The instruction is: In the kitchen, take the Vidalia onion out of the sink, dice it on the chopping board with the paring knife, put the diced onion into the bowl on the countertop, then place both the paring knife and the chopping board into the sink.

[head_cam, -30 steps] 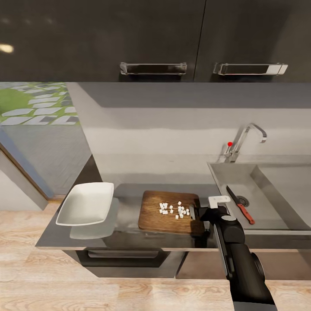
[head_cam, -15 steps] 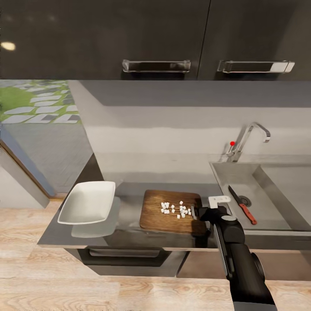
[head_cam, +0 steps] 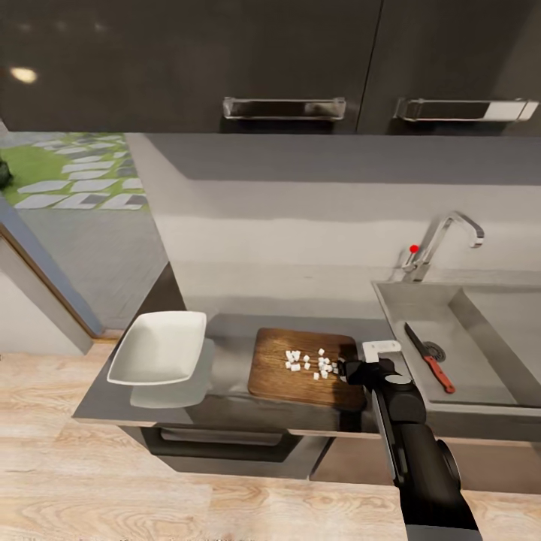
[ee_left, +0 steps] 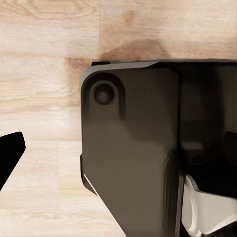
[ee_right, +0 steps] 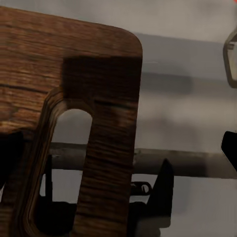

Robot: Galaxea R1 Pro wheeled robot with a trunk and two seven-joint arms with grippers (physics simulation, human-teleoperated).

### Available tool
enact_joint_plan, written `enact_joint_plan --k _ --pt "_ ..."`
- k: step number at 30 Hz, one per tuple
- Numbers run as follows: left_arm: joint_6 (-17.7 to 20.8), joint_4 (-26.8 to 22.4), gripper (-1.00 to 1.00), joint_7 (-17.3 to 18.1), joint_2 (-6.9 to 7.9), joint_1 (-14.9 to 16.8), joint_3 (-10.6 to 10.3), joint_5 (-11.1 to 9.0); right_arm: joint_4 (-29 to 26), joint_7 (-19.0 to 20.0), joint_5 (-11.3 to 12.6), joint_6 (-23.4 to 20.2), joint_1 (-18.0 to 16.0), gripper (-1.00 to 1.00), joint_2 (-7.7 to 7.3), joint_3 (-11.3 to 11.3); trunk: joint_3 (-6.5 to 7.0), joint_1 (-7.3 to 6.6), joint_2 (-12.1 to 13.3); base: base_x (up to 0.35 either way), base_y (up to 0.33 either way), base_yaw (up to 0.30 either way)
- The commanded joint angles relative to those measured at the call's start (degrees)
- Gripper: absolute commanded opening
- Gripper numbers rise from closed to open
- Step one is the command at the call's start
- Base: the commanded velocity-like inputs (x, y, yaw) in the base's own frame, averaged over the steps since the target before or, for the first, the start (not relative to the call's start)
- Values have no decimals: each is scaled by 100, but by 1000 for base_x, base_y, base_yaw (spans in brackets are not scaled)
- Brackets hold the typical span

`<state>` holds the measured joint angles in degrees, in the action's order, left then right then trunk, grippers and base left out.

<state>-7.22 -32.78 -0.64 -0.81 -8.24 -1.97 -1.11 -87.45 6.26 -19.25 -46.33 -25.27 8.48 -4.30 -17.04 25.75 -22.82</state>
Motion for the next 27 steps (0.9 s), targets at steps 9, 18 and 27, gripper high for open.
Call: enact_joint_plan --k 9,18,27 --pt "-8 -1 100 -7 2 -2 -10 -11 -9 60 -61 -20 -4 100 5 -12 -53 3 -10 0 -70 73" --pt "-8 -1 100 -7 2 -2 -13 -12 -9 60 -61 -20 -4 100 5 -12 -59 3 -10 0 -30 8" --pt "-8 -1 100 -7 2 -2 -14 -12 -9 60 -61 -22 -4 100 5 -13 -59 3 -10 -17 -2 0"
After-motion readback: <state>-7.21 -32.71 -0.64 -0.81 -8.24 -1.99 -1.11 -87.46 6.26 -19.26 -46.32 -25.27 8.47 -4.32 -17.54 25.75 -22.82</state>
